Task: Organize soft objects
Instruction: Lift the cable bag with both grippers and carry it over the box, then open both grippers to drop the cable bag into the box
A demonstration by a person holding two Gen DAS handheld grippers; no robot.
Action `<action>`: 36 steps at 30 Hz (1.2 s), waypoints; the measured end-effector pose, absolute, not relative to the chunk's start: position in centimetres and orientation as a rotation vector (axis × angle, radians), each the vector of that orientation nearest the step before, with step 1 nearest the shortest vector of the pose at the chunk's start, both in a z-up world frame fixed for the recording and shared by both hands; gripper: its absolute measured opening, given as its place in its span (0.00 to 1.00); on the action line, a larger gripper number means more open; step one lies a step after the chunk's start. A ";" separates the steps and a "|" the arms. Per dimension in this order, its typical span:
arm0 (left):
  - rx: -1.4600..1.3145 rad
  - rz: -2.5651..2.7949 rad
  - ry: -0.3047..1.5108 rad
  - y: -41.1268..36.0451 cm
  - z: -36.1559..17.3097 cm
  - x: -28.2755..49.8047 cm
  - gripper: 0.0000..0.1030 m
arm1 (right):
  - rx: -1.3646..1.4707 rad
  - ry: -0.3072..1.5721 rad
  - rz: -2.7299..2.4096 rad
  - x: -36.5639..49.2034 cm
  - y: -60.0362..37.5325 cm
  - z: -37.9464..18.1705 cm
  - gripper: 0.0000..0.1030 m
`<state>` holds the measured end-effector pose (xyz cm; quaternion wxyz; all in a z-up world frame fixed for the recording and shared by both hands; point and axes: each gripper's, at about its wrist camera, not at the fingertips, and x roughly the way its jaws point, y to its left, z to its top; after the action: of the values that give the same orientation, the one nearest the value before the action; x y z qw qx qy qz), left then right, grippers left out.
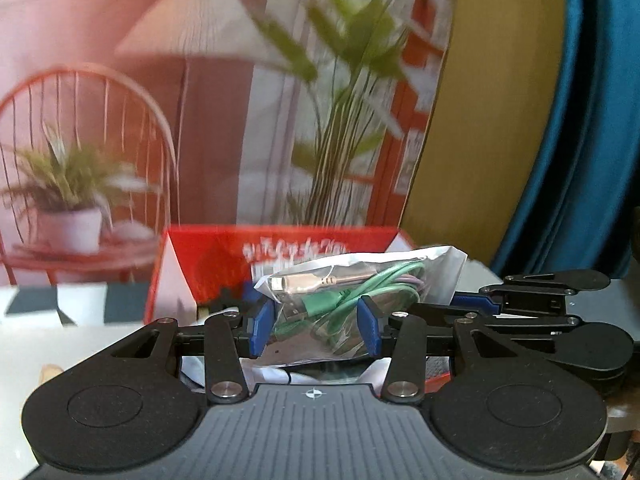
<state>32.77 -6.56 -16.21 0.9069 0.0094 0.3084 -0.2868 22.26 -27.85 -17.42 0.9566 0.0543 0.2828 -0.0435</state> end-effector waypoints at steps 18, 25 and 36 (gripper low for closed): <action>0.032 -0.531 0.827 -8.0 -20.5 37.8 0.47 | 0.305 0.756 -0.135 26.3 -31.1 -22.6 0.12; 0.028 -0.484 0.781 -7.2 -19.6 37.4 0.74 | 0.240 0.734 -0.206 26.3 -31.1 -22.5 0.27; 0.089 -0.382 0.670 -5.5 -16.0 34.0 1.00 | 0.160 0.633 -0.264 24.0 -30.3 -19.2 0.97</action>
<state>33.99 -5.51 -16.03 0.9256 0.0436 0.3264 -0.1864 23.97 -30.28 -19.19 0.9387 0.0786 0.3099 -0.1292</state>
